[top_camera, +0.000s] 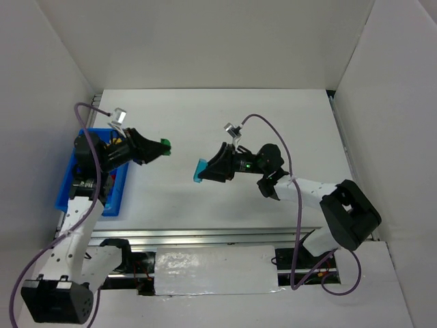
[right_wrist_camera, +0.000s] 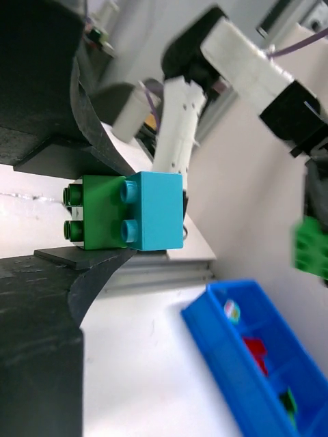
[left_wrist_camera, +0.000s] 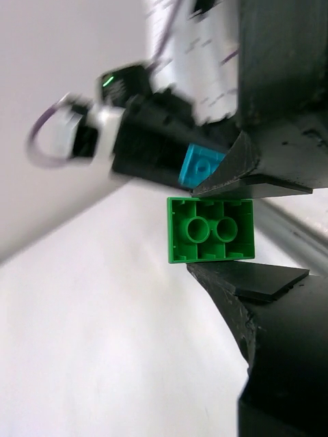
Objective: Sort the legos into containers by color
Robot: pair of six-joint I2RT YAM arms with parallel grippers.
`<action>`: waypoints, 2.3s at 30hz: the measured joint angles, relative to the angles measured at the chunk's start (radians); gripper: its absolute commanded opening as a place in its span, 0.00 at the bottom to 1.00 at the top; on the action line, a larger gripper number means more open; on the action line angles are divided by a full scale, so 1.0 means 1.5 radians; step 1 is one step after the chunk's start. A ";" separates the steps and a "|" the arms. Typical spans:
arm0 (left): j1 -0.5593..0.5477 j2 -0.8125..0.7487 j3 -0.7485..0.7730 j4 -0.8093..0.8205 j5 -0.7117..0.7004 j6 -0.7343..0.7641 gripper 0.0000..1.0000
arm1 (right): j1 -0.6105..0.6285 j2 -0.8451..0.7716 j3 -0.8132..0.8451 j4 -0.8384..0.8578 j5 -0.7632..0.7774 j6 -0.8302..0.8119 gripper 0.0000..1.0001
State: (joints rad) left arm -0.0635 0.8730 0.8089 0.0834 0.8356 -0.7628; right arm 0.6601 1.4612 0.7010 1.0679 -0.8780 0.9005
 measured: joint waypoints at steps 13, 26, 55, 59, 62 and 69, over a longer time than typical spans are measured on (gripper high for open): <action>0.263 0.321 0.174 -0.356 -0.504 -0.009 0.14 | -0.022 -0.092 -0.027 -0.245 0.123 -0.126 0.00; 0.296 0.451 0.251 -0.419 -0.743 -0.113 0.78 | -0.017 -0.114 -0.027 -0.341 0.144 -0.198 0.00; -0.252 0.018 -0.026 0.051 0.038 0.062 0.99 | -0.001 -0.232 -0.026 -0.393 -0.085 -0.210 0.01; -0.313 0.018 -0.026 0.055 0.032 0.092 0.93 | 0.023 -0.232 -0.026 -0.400 -0.092 -0.210 0.01; -0.327 0.030 -0.026 0.055 0.022 0.105 0.91 | 0.035 -0.232 -0.022 -0.413 -0.091 -0.213 0.01; -0.332 0.037 -0.027 0.052 -0.003 0.118 0.71 | 0.051 -0.232 -0.008 -0.420 -0.086 -0.219 0.02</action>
State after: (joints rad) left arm -0.5610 0.9279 0.7681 0.1616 0.8310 -0.5854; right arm 0.7364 1.1137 0.6891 0.4385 -1.0077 0.5713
